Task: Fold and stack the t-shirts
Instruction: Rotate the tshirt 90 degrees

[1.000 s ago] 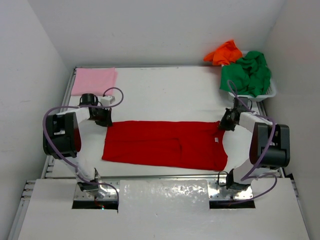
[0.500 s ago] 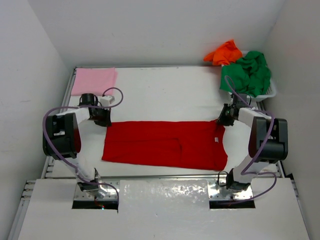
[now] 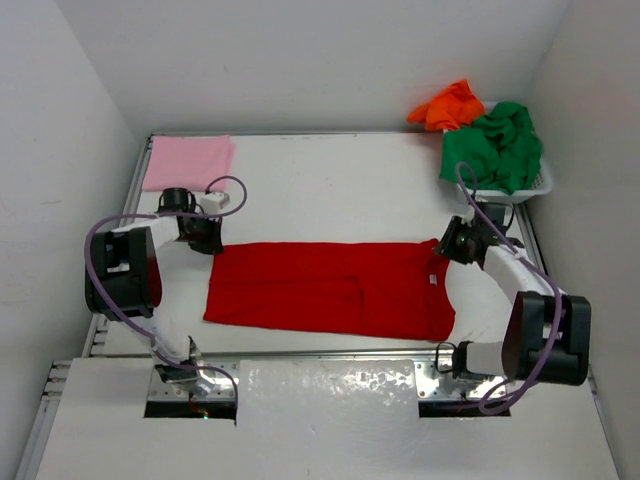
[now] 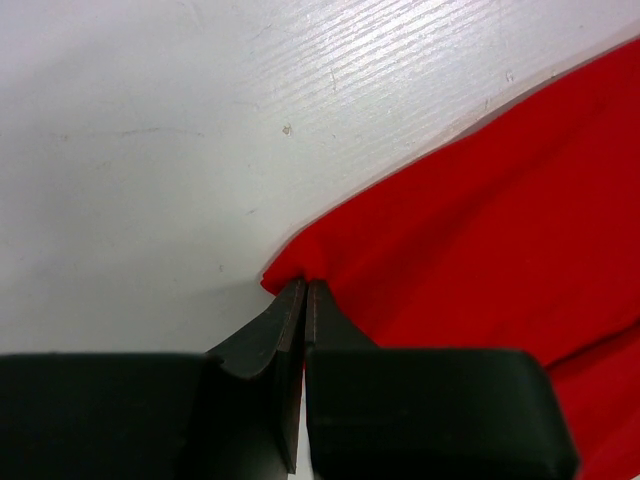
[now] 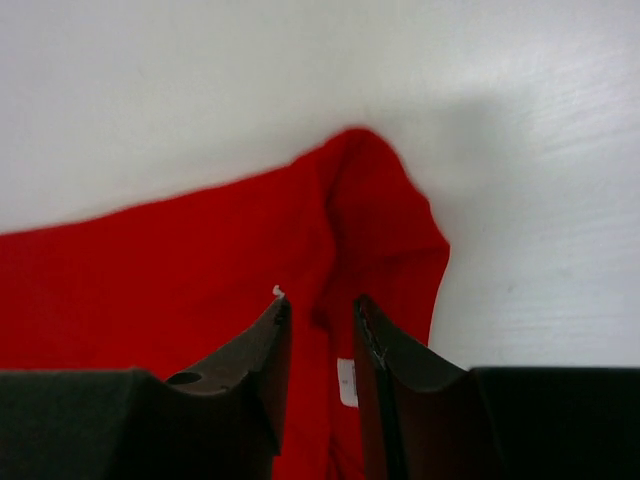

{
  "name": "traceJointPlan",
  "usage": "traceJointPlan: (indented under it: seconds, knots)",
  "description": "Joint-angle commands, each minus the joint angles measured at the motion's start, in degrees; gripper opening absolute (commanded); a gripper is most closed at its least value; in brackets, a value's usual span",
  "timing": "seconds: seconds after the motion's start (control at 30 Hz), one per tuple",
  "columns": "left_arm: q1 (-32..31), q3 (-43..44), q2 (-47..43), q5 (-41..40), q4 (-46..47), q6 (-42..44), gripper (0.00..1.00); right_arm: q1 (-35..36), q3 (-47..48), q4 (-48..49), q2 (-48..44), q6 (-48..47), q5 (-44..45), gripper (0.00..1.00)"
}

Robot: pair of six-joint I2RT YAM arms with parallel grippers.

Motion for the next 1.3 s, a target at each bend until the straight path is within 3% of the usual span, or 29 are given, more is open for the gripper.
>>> traceJointPlan:
  seconds: [0.0,0.17,0.37,0.47,0.67,0.83,1.13,1.27]
  knots:
    - [0.98,0.0,-1.41,0.89,0.47,0.71,0.0,1.7,-2.53,0.49,1.42,0.29,-2.55,0.32]
    - [0.98,0.09,-1.76,0.72,0.56,0.36,0.0,3.2,-2.71,0.15,3.62,0.47,-2.55,0.35]
    - [0.89,-0.61,-2.72,-1.13,1.0,0.18,0.0,3.02,0.1,-13.38,-2.17,2.05,9.3,0.38]
    - [0.98,-1.05,-2.99,-0.95,1.35,-0.08,0.0,3.02,0.2,-23.02,-4.9,2.49,8.96,0.44]
    - [0.98,-1.05,-3.25,-0.69,1.17,-0.08,0.0,3.02,-7.27,-31.49,-15.18,5.91,11.07,0.51]
    - [0.98,-0.97,-3.6,-0.25,1.09,0.01,0.0,2.85,-12.11,-32.56,-21.86,9.43,15.64,0.53]
    - [0.98,-1.41,-4.22,-0.51,1.35,0.36,0.0,2.67,-21.16,-20.53,-17.04,16.64,10.81,0.27]
    - [0.89,-1.67,-4.57,-0.77,1.17,0.71,0.0,2.67,-22.4,-15.51,-13.7,17.52,11.6,0.09]
